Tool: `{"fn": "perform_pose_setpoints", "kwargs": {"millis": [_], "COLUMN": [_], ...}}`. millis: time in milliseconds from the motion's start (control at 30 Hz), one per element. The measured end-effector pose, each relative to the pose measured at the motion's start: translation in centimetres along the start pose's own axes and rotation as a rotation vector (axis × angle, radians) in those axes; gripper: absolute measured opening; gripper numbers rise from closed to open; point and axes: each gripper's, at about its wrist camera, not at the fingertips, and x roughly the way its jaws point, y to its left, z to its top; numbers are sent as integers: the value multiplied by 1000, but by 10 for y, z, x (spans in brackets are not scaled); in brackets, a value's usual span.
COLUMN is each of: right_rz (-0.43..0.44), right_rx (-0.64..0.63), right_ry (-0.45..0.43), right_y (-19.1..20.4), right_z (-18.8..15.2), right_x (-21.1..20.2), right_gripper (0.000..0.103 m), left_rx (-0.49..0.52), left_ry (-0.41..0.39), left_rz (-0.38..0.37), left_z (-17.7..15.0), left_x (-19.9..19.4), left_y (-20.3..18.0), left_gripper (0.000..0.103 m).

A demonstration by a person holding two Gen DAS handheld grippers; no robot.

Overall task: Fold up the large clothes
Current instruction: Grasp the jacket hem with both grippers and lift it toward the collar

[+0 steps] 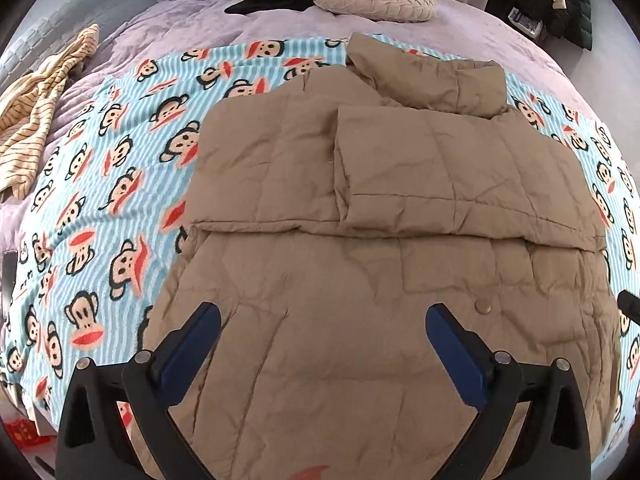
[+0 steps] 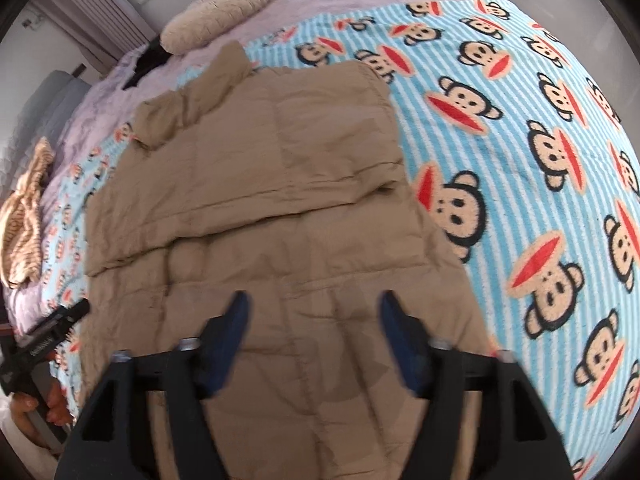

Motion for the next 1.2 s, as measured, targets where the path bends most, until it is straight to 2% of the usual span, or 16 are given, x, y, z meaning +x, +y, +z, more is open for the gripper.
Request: {"fn": "perform_pose_setpoints", "kwargs": {"millis": [67, 133, 333, 400, 467, 567, 767, 967, 1200], "right_rz": [28, 44, 80, 77, 77, 38, 25, 27, 40], "right_rx": [8, 17, 56, 55, 42, 59, 147, 289, 320], "right_ry": [-17, -23, -40, -15, 57, 74, 68, 112, 165], "right_y": [8, 13, 34, 40, 48, 53, 49, 35, 29], "right_z": [-4, -7, -18, -19, -22, -28, -51, -82, -100], "right_x": [-4, -8, -21, -22, -20, -23, -45, -57, -60], "right_gripper": [83, 91, 91, 91, 91, 91, 91, 91, 91], "left_rx": [11, 25, 47, 43, 28, 16, 33, 30, -5], "left_ry": [-1, 11, 7, 3, 31, 85, 108, 130, 127], "left_rz": [3, 12, 17, 34, 27, -37, -55, -64, -62], "left_z": [-3, -7, -13, -15, -17, -27, -46, -63, -83], "left_x": [-3, -7, -27, -32, -32, -34, -48, -62, -80], "left_y": [4, 8, 22, 29, 37, 48, 61, 74, 76], "left_gripper": [103, 103, 103, 103, 103, 103, 103, 103, 103]}}
